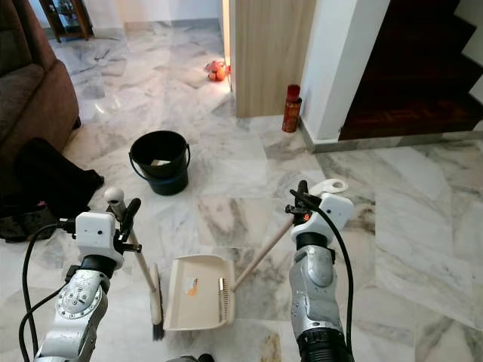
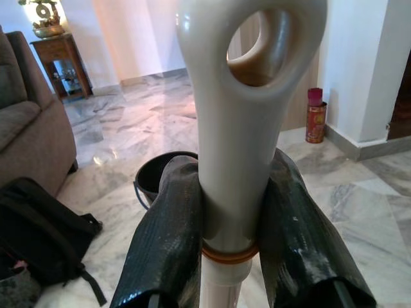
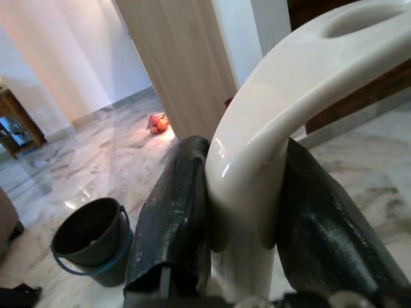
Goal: Sweep floor
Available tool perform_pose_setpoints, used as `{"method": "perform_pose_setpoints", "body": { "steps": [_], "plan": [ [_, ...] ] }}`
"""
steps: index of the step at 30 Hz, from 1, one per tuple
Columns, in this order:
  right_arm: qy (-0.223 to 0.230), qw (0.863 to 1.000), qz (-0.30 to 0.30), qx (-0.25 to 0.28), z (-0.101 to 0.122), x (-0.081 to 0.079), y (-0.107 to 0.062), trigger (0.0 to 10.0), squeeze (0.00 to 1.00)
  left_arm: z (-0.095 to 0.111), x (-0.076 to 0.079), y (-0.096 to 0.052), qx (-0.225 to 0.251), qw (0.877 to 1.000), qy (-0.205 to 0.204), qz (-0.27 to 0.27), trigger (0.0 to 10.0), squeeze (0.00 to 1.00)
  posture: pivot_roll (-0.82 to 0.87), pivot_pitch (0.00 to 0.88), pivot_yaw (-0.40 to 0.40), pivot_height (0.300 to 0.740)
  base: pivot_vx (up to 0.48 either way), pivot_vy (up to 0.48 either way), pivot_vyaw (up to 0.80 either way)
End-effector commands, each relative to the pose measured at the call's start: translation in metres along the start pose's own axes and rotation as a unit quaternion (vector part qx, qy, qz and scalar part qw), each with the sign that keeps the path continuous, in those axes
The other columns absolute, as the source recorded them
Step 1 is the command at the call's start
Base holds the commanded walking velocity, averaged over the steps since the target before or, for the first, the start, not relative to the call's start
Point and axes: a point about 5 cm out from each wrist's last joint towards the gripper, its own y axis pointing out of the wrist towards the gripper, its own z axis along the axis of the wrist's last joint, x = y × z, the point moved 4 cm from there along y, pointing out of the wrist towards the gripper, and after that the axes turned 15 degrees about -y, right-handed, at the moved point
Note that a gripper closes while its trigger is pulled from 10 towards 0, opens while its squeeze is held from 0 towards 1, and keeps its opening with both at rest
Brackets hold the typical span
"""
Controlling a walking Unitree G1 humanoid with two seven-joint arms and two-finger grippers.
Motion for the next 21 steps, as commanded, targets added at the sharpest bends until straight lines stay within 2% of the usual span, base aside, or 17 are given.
{"method": "perform_pose_setpoints", "body": {
  "steps": [1,4,9,21],
  "plan": [
    [0.003,1.0,0.002,0.018,0.0094,-0.0023,0.0024,10.0,0.0,0.0095,0.0007,0.0025,0.015,1.0,0.01,-0.001,10.0,0.0,0.15,0.057,0.0,0.74,0.0,0.0,0.8],
    [0.006,1.0,0.003,0.019,0.0095,-0.0028,0.0019,10.0,0.0,0.0094,0.0004,0.0022,0.014,1.0,0.011,-0.001,10.0,0.0,0.15,0.058,0.0,0.74,0.0,0.0,0.8],
    [0.024,1.0,0.011,0.014,0.0075,-0.006,0.0011,10.0,0.0,0.0085,-0.0003,0.0019,0.011,1.0,0.013,0.0,10.0,0.0,0.15,0.062,0.002,0.74,0.244,0.0,0.0],
    [0.014,0.999,0.024,0.016,0.0083,-0.0094,0.0003,10.0,0.0,0.0076,-0.001,0.0022,0.008,1.0,0.013,0.001,10.0,0.0,0.15,0.064,0.0,0.74,0.262,0.0,0.0]
  ]
}}
